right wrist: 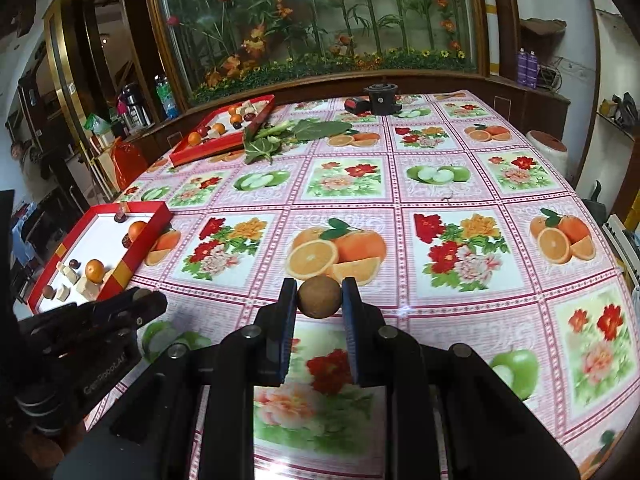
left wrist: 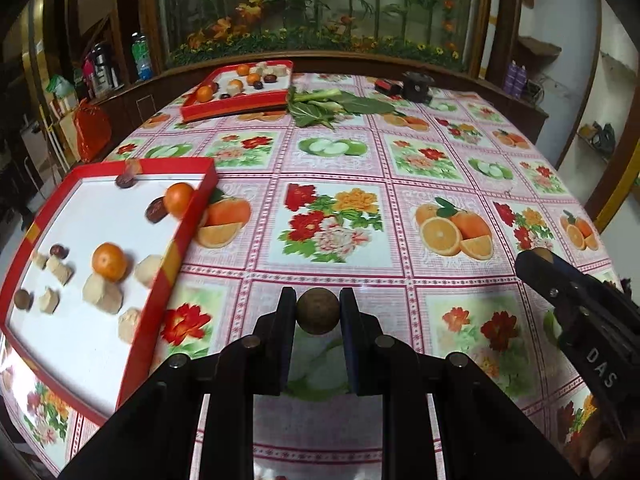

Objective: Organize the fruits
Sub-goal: 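Carry both brown kiwis over the white tray with both tools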

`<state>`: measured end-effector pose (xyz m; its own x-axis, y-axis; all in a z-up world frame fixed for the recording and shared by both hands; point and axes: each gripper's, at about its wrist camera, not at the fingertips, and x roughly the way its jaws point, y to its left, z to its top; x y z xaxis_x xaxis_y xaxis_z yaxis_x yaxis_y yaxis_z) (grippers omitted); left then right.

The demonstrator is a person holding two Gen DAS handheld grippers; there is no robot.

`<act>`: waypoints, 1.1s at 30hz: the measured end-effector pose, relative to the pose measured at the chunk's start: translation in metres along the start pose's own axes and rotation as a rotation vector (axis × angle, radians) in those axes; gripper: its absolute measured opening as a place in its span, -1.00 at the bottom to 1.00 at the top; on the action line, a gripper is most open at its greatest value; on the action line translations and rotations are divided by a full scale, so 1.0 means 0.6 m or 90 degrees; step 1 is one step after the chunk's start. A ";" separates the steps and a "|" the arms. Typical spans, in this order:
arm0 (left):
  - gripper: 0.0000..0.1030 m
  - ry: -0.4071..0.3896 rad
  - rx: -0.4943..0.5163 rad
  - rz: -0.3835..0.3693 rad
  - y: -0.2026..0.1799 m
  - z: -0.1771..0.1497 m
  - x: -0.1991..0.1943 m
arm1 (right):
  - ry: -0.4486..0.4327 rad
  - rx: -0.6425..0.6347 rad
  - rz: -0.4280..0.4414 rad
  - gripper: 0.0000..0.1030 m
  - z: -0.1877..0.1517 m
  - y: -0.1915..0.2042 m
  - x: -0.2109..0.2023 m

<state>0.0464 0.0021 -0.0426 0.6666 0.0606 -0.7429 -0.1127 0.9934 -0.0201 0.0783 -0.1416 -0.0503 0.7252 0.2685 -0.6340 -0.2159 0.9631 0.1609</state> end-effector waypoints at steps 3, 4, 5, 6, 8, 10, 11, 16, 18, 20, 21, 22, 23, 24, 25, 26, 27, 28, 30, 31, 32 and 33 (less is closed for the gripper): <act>-0.60 -0.009 -0.004 0.002 0.009 -0.010 -0.008 | -0.018 0.012 0.015 -0.53 -0.004 0.013 0.002; -0.60 -0.018 -0.007 0.003 0.012 -0.015 -0.013 | -0.026 0.013 0.020 -0.53 -0.004 0.016 0.003; -0.60 -0.026 -0.005 0.004 0.013 -0.020 -0.019 | -0.033 0.010 0.021 -0.53 -0.005 0.020 0.003; -0.60 -0.038 -0.002 0.006 0.013 -0.025 -0.024 | -0.042 0.004 0.024 -0.53 -0.006 0.026 0.003; -0.60 -0.050 -0.002 0.012 0.015 -0.033 -0.028 | -0.052 -0.003 0.035 -0.53 -0.010 0.035 0.004; -0.60 -0.054 -0.006 0.021 0.017 -0.037 -0.027 | -0.060 -0.009 0.044 -0.53 -0.014 0.042 0.004; -0.60 -0.055 -0.011 0.030 0.019 -0.039 -0.026 | -0.066 -0.010 0.049 -0.53 -0.014 0.043 0.002; -0.61 -0.064 -0.030 0.052 0.029 -0.035 -0.023 | -0.091 0.006 0.072 -0.53 -0.013 0.034 -0.004; -0.61 -0.073 -0.041 0.054 0.031 -0.033 -0.025 | -0.087 0.018 0.086 -0.53 -0.013 0.027 -0.001; -0.61 -0.082 -0.047 0.062 0.032 -0.028 -0.027 | -0.090 0.022 0.095 -0.53 -0.013 0.026 -0.002; -0.61 -0.091 -0.044 0.070 0.030 -0.023 -0.027 | -0.091 0.022 0.096 -0.53 -0.013 0.026 -0.003; -0.61 -0.095 -0.043 0.074 0.028 -0.021 -0.026 | -0.092 0.022 0.098 -0.53 -0.014 0.026 -0.003; -0.61 -0.101 -0.046 0.079 0.028 -0.018 -0.025 | -0.093 0.022 0.099 -0.53 -0.014 0.026 -0.004; -0.61 -0.103 -0.052 0.080 0.029 -0.016 -0.024 | -0.094 0.020 0.100 -0.53 -0.014 0.027 -0.004; -0.61 -0.110 -0.064 0.085 0.032 -0.014 -0.024 | -0.097 0.017 0.102 -0.53 -0.014 0.029 -0.006; -0.61 -0.117 -0.069 0.091 0.033 -0.015 -0.025 | -0.100 0.014 0.102 -0.53 -0.015 0.030 -0.008; -0.61 -0.125 -0.073 0.100 0.034 -0.015 -0.027 | -0.104 0.010 0.103 -0.53 -0.015 0.031 -0.010; -0.61 -0.133 -0.076 0.108 0.034 -0.015 -0.029 | -0.107 0.008 0.104 -0.53 -0.015 0.033 -0.012; -0.61 -0.144 -0.082 0.121 0.034 -0.016 -0.032 | -0.111 0.000 0.108 -0.53 -0.015 0.037 -0.013; -0.61 -0.148 -0.088 0.124 0.036 -0.016 -0.033 | -0.112 -0.003 0.110 -0.53 -0.014 0.038 -0.014; -0.61 -0.149 -0.093 0.127 0.038 -0.015 -0.034 | -0.112 -0.005 0.112 -0.53 -0.015 0.038 -0.015; -0.61 -0.151 -0.100 0.130 0.041 -0.015 -0.035 | -0.113 -0.007 0.113 -0.53 -0.015 0.039 -0.015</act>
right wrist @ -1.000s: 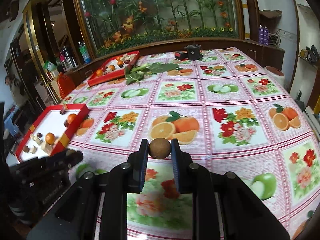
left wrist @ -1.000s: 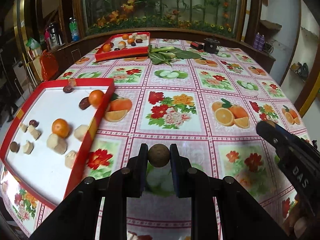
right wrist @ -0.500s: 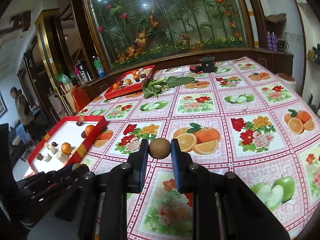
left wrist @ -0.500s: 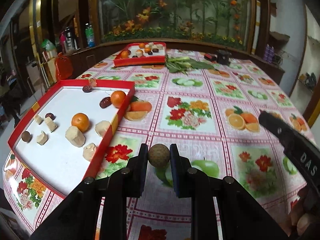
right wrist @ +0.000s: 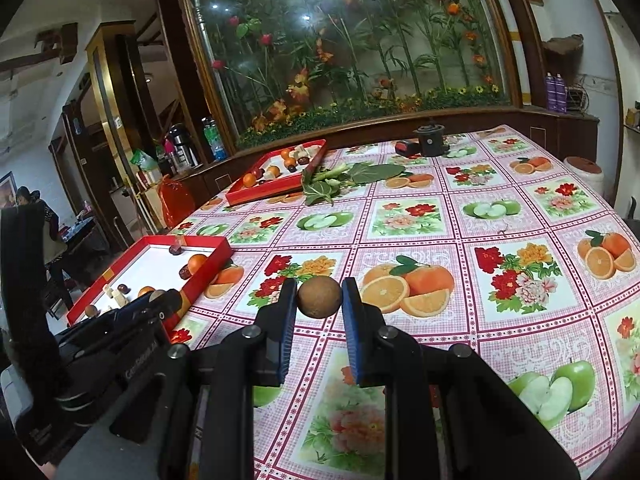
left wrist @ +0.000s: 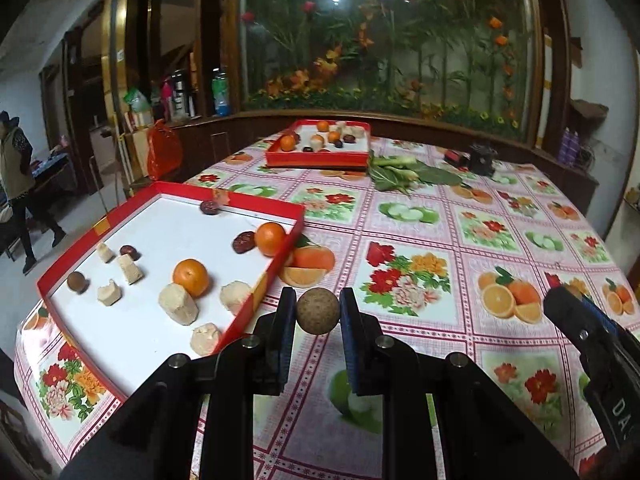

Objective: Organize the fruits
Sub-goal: 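Carry both brown kiwis over the white tray with both tools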

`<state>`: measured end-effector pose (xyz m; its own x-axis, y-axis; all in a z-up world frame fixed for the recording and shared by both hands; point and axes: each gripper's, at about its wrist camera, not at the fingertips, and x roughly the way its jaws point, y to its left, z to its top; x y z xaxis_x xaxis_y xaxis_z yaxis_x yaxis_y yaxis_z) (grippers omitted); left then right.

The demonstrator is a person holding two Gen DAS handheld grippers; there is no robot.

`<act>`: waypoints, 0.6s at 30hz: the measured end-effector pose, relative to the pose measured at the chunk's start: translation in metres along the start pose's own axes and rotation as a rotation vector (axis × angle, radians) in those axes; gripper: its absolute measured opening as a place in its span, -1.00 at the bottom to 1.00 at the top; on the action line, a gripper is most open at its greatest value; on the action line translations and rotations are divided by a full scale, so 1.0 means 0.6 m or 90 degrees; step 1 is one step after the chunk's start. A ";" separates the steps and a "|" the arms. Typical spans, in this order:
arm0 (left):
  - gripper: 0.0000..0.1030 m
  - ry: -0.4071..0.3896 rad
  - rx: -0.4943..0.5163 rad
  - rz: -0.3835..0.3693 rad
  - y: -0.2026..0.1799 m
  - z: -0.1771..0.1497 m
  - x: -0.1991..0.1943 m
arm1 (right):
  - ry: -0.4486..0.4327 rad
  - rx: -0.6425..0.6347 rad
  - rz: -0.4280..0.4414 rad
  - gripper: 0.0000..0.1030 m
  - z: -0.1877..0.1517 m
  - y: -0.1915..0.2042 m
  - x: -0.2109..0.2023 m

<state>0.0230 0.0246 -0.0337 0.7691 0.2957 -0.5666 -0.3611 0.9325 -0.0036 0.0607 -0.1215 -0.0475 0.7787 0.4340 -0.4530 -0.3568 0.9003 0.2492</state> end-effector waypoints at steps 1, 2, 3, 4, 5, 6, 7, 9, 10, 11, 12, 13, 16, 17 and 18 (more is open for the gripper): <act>-0.61 -0.003 -0.012 0.001 0.007 0.001 -0.001 | -0.002 -0.001 0.001 -0.53 0.000 0.000 -0.001; -0.61 -0.004 -0.019 0.003 0.010 0.001 -0.002 | -0.003 -0.002 0.002 -0.53 0.000 0.001 -0.002; -0.61 -0.008 -0.028 0.005 0.015 0.001 -0.003 | -0.004 -0.003 0.003 -0.53 0.000 0.002 -0.002; -0.61 -0.011 -0.031 0.008 0.016 0.001 -0.005 | -0.004 -0.005 0.003 -0.53 0.000 0.003 -0.002; -0.61 -0.015 -0.030 0.009 0.015 0.001 -0.007 | -0.006 -0.007 0.002 -0.53 0.000 0.004 -0.003; -0.61 -0.018 -0.023 0.010 0.012 0.001 -0.009 | -0.007 -0.007 0.001 -0.53 0.000 0.004 -0.004; -0.61 -0.019 -0.017 0.012 0.009 0.001 -0.010 | -0.007 -0.008 -0.001 -0.53 0.000 0.005 -0.004; -0.61 -0.028 -0.004 0.015 0.003 0.001 -0.014 | -0.007 -0.008 -0.006 -0.53 -0.001 0.005 -0.004; -0.61 -0.035 0.002 0.014 0.000 0.001 -0.018 | -0.009 -0.010 -0.010 -0.53 -0.001 0.006 -0.004; -0.61 -0.040 0.004 0.013 -0.001 0.000 -0.021 | -0.011 -0.013 -0.014 -0.53 -0.001 0.006 -0.005; -0.61 -0.044 0.006 0.011 -0.001 0.000 -0.023 | -0.013 -0.016 -0.017 -0.53 -0.001 0.008 -0.006; -0.61 -0.045 0.007 0.010 -0.001 0.000 -0.023 | -0.014 -0.019 -0.019 -0.53 0.000 0.010 -0.006; -0.61 -0.044 0.003 0.006 0.000 0.002 -0.022 | -0.011 -0.028 -0.031 -0.53 -0.001 0.014 -0.003; -0.61 -0.041 0.001 0.005 0.001 0.002 -0.020 | -0.009 -0.029 -0.036 -0.53 -0.001 0.014 -0.002; -0.61 -0.040 0.000 0.003 0.002 0.002 -0.019 | -0.009 -0.028 -0.041 -0.53 -0.001 0.013 -0.001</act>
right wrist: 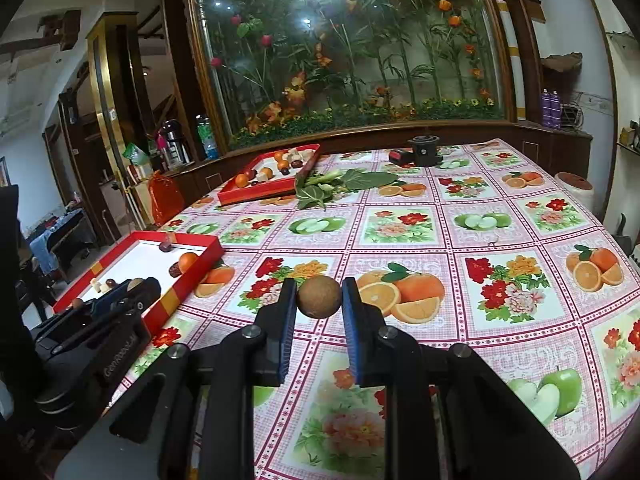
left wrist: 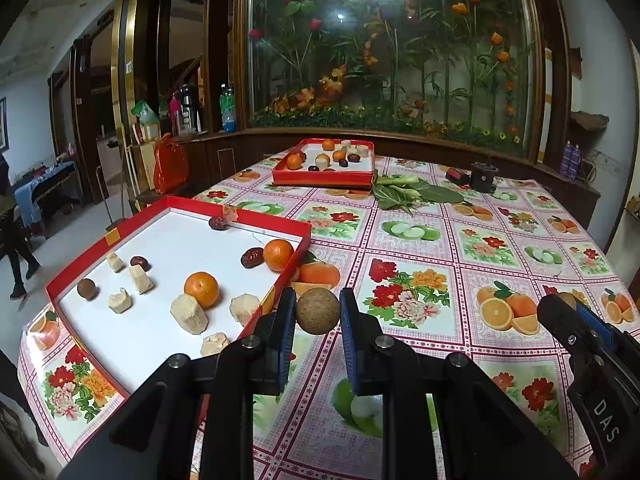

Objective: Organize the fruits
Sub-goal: 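Carry both brown kiwis over the white tray with both tools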

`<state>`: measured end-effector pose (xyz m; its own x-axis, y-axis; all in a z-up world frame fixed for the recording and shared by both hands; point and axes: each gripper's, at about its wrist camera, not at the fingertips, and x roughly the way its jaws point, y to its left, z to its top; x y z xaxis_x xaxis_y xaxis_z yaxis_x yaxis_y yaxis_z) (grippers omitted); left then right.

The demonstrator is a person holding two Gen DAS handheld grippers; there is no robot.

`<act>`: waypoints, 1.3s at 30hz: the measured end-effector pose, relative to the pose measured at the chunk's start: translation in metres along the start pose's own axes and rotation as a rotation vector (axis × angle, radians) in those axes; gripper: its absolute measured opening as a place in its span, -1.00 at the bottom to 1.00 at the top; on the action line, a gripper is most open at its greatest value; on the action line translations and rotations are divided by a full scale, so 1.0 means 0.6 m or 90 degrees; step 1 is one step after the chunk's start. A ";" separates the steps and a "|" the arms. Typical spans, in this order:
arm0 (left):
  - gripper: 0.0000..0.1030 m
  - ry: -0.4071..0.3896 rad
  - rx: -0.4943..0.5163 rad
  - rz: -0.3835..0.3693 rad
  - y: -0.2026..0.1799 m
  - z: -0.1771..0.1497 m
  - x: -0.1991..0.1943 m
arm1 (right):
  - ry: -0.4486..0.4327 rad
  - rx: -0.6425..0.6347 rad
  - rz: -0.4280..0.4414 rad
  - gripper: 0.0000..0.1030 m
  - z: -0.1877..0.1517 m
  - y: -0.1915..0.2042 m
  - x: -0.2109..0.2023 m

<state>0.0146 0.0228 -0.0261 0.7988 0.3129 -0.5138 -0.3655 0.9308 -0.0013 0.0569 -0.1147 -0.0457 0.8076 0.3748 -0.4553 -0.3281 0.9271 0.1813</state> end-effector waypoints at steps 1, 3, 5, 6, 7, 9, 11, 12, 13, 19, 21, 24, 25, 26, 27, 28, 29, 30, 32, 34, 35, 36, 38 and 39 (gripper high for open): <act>-0.61 0.000 -0.003 -0.002 0.002 0.000 0.000 | 0.002 -0.001 -0.004 -0.53 0.000 0.000 0.001; -0.61 0.000 -0.014 -0.008 0.007 0.000 -0.001 | 0.006 -0.008 -0.012 -0.53 -0.001 0.003 0.003; -0.61 0.001 -0.021 -0.010 0.010 0.000 0.000 | 0.007 -0.018 -0.019 -0.53 -0.001 0.008 0.004; -0.61 0.002 -0.023 -0.013 0.011 0.000 0.000 | 0.008 -0.025 -0.024 -0.53 -0.001 0.011 0.005; -0.61 0.005 -0.024 -0.013 0.012 0.000 0.002 | 0.010 -0.031 -0.028 -0.53 -0.001 0.013 0.006; -0.61 0.008 -0.024 -0.016 0.013 0.001 0.004 | 0.008 -0.039 -0.037 -0.53 -0.002 0.017 0.004; -0.61 0.009 -0.024 -0.017 0.012 0.000 0.004 | 0.002 -0.042 -0.047 -0.53 -0.002 0.018 0.001; -0.61 0.012 -0.022 -0.020 0.011 0.001 0.006 | 0.002 -0.043 -0.051 -0.53 -0.002 0.018 0.001; -0.61 0.013 -0.021 -0.020 0.011 0.001 0.005 | 0.003 -0.043 -0.056 -0.53 -0.002 0.017 0.001; -0.61 0.031 -0.019 -0.021 0.010 0.000 0.012 | 0.003 -0.044 -0.063 -0.53 -0.002 0.017 0.001; -0.61 0.030 -0.016 -0.020 0.008 0.000 0.012 | 0.003 -0.045 -0.063 -0.53 -0.002 0.017 0.001; -0.61 0.029 -0.010 -0.022 0.005 0.000 0.012 | 0.003 -0.046 -0.062 -0.53 -0.001 0.015 0.000; -0.61 0.029 -0.008 -0.022 0.005 0.000 0.012 | 0.004 -0.046 -0.063 -0.53 -0.002 0.017 0.001; -0.61 0.029 -0.006 -0.023 0.004 0.000 0.012 | 0.003 -0.046 -0.063 -0.53 -0.002 0.017 0.001; -0.61 0.030 -0.005 -0.023 0.003 0.000 0.013 | 0.003 -0.046 -0.063 -0.53 -0.002 0.017 0.001; -0.61 0.030 -0.003 -0.024 0.002 0.000 0.013 | 0.003 -0.047 -0.063 -0.53 -0.002 0.017 0.001; -0.61 0.030 -0.002 -0.024 0.002 0.000 0.013 | 0.003 -0.046 -0.063 -0.53 -0.002 0.017 0.001; -0.61 0.030 -0.001 -0.025 0.002 0.000 0.013 | 0.003 -0.046 -0.063 -0.53 -0.002 0.017 0.001; -0.61 0.030 0.001 -0.025 0.000 0.000 0.013 | 0.004 -0.047 -0.062 -0.53 -0.002 0.017 0.001; -0.61 0.030 0.003 -0.025 -0.001 0.000 0.013 | 0.002 -0.046 -0.062 -0.53 -0.001 0.016 -0.001; -0.61 0.030 0.003 -0.025 -0.002 -0.001 0.013 | 0.003 -0.046 -0.063 -0.53 -0.002 0.017 0.001; -0.61 0.030 0.003 -0.025 -0.002 -0.001 0.013 | 0.004 -0.046 -0.062 -0.53 -0.002 0.017 0.001; -0.61 0.030 0.002 -0.026 -0.003 -0.001 0.013 | 0.003 -0.046 -0.062 -0.53 -0.002 0.017 0.001; -0.61 0.030 0.002 -0.025 -0.002 -0.001 0.013 | 0.004 -0.046 -0.062 -0.53 -0.002 0.018 0.001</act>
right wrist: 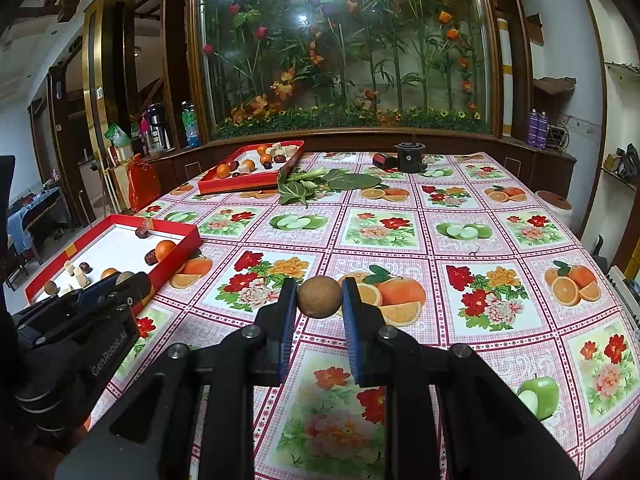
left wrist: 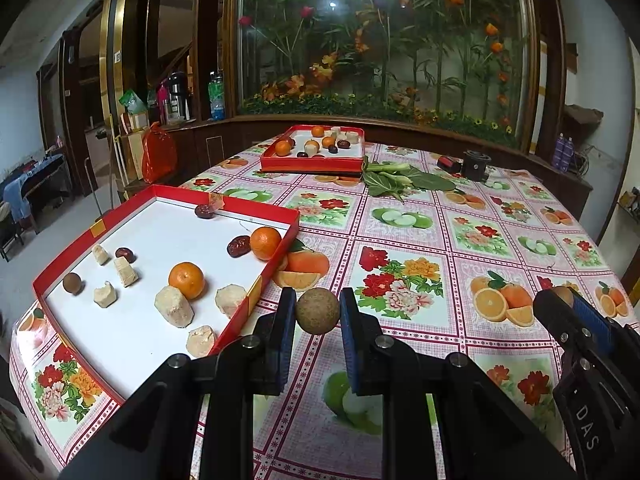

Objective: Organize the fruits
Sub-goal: 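Carry both brown kiwis over the white tray with both tools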

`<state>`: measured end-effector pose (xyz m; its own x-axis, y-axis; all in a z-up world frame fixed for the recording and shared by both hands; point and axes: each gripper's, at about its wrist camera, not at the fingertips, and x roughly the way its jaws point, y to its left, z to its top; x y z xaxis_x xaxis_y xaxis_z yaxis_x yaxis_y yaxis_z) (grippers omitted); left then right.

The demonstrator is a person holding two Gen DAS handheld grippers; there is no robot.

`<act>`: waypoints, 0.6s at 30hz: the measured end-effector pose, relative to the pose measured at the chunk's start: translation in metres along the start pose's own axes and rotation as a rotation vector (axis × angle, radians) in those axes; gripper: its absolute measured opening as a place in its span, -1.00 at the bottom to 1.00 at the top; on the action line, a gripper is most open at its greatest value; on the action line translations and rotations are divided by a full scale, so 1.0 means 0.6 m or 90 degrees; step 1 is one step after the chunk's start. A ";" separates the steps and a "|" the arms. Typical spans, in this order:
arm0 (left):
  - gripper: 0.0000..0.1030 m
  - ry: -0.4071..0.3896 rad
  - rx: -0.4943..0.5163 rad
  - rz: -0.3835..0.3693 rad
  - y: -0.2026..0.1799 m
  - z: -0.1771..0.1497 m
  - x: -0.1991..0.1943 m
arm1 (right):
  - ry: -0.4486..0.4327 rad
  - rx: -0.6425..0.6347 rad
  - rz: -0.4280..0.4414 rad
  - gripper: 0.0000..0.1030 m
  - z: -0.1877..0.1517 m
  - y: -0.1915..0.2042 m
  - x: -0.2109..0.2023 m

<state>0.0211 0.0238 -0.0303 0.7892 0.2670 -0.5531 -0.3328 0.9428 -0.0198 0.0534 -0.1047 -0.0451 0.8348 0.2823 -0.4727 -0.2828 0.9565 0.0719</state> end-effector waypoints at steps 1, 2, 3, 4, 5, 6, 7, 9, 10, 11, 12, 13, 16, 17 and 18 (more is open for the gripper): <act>-0.61 0.000 0.000 0.000 0.000 0.000 0.000 | 0.000 0.000 0.000 -0.53 0.000 0.000 0.000; -0.61 0.000 0.000 0.000 -0.001 0.000 0.000 | 0.000 0.000 0.000 -0.53 0.000 0.000 0.000; -0.61 0.000 0.000 0.000 0.000 0.000 0.000 | 0.000 0.000 0.000 -0.53 0.000 0.000 0.000; -0.61 0.000 0.000 0.000 0.000 0.000 0.000 | 0.000 -0.001 0.000 -0.53 0.000 0.000 0.000; -0.61 0.001 -0.001 0.001 0.000 0.000 0.001 | 0.000 0.000 0.000 -0.53 0.000 0.000 0.000; -0.61 0.001 -0.001 -0.001 0.001 0.000 0.000 | 0.001 0.000 0.001 -0.53 0.000 -0.001 -0.001; -0.61 -0.001 -0.003 -0.001 0.002 0.000 -0.001 | 0.001 -0.001 0.001 -0.53 -0.001 0.001 -0.001; -0.61 -0.016 0.001 0.010 0.005 0.001 -0.011 | -0.001 -0.008 0.007 -0.53 -0.001 0.005 -0.004; -0.60 -0.018 0.002 0.013 0.012 0.002 -0.018 | 0.001 -0.015 0.014 -0.53 0.001 0.012 -0.005; -0.60 -0.015 -0.003 0.014 0.021 0.005 -0.021 | 0.007 -0.021 0.028 -0.53 0.003 0.018 -0.006; -0.60 -0.008 -0.019 0.018 0.041 0.011 -0.026 | 0.023 -0.029 0.055 -0.53 0.006 0.028 -0.004; -0.60 -0.001 -0.036 0.025 0.063 0.017 -0.029 | 0.036 -0.040 0.090 -0.53 0.010 0.043 -0.003; -0.60 0.019 -0.076 0.056 0.128 0.027 -0.027 | 0.061 -0.069 0.156 -0.52 0.020 0.092 0.004; -0.60 0.024 -0.090 0.076 0.155 0.028 -0.025 | 0.066 -0.079 0.186 -0.52 0.026 0.117 0.007; -0.61 0.027 -0.097 0.091 0.175 0.027 -0.022 | 0.070 -0.088 0.203 -0.52 0.029 0.136 0.011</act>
<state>-0.0161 0.1227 -0.0115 0.7065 0.3842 -0.5944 -0.5170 0.8537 -0.0628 0.0438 -0.0237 -0.0272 0.6411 0.5474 -0.5378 -0.5878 0.8009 0.1145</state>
